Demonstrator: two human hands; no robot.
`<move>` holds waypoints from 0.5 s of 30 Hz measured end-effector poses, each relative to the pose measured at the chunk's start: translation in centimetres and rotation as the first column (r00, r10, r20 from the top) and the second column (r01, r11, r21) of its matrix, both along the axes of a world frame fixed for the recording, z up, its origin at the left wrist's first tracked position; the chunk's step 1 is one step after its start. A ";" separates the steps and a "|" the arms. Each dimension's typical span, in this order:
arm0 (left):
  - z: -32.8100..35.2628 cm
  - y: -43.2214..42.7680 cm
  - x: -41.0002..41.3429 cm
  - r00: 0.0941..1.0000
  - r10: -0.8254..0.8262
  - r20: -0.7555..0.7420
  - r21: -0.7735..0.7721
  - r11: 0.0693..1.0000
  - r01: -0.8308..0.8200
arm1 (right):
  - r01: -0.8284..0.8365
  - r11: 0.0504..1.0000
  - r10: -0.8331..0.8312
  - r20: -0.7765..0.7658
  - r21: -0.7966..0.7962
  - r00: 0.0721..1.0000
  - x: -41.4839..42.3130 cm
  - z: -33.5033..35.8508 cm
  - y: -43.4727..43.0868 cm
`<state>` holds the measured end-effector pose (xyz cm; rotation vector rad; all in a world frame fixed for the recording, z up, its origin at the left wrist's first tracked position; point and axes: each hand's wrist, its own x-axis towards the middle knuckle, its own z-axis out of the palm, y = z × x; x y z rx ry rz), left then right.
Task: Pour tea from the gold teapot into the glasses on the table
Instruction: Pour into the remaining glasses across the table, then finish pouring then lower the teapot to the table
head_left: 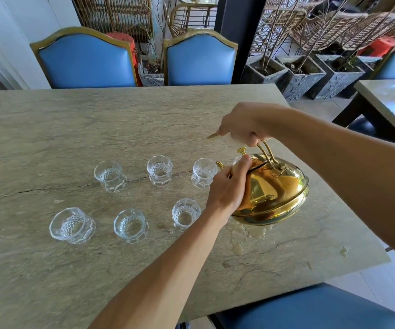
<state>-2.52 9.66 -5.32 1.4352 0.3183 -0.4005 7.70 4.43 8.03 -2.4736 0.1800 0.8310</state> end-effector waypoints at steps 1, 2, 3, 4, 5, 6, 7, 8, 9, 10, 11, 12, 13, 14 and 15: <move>0.0 -0.1 0.0 1.000 0.004 0.015 0.013 1.000 -0.004 | 0.012 1.000 -0.012 0.010 0.016 1.000 -0.2 0.0 -0.3; 0.1 -0.2 -0.1 0.999 0.004 0.032 0.024 1.000 -0.005 | 0.023 0.999 -0.024 0.021 0.031 0.999 -0.3 0.1 -0.6; 0.1 -0.3 -0.1 0.999 0.001 0.051 0.037 0.999 -0.003 | 0.035 0.998 -0.036 0.033 0.046 0.999 -0.5 0.1 -0.8; 0.1 -0.4 -0.2 0.998 -0.007 0.068 0.053 0.999 0.003 | 0.045 0.997 -0.048 0.044 0.061 0.998 -0.7 0.1 -1.1; 0.1 -0.5 -0.2 0.997 -0.015 0.081 0.071 0.997 0.009 | 0.057 0.995 -0.061 0.053 0.076 0.997 -0.9 0.2 -1.4; 0.1 -0.6 -0.2 0.995 -0.023 0.094 0.089 0.996 0.014 | 0.069 0.993 -0.074 0.060 0.091 0.995 -1.0 0.2 -1.7; 0.1 -0.7 -0.2 0.994 -0.027 0.109 0.105 0.994 0.016 | 0.081 0.991 -0.089 0.065 0.109 0.994 -1.2 0.2 -2.1; 0.1 -0.9 -0.1 0.992 -0.033 0.125 0.124 0.992 0.018 | 0.096 0.987 -0.105 0.069 0.131 0.992 -1.4 0.4 -2.4; 0.2 -1.1 -0.2 0.990 -0.040 0.134 0.147 0.989 0.020 | 0.110 0.982 -0.122 0.074 0.151 0.990 -1.7 0.5 -2.7; 0.4 -1.2 -0.2 0.989 -0.047 0.143 0.169 0.985 0.022 | 0.121 0.978 -0.136 0.081 0.168 0.987 -1.9 0.6 -3.0; 0.7 -1.4 -0.3 0.986 -0.055 0.156 0.186 0.982 0.025 | 0.129 0.975 -0.147 0.091 0.179 0.985 -2.2 0.8 -3.3; 0.9 -1.6 -0.4 0.984 -0.063 0.168 0.197 0.980 0.029 | 0.139 0.972 -0.160 0.102 0.189 0.982 -2.3 0.8 -3.7; 1.1 -1.8 -0.4 0.982 -0.068 0.175 0.203 0.979 0.031 | 0.149 0.969 -0.173 0.112 0.197 0.978 -2.5 1.0 -4.2; 1.3 -2.1 -0.4 0.980 -0.073 0.186 0.207 0.978 0.034 | 0.157 0.967 -0.184 0.121 0.202 0.975 -2.7 1.1 -4.6; 1.6 -2.4 -0.4 0.977 -0.080 0.198 0.211 0.977 0.038 | 0.165 0.964 -0.194 0.130 0.206 0.972 -2.9 1.3 -5.0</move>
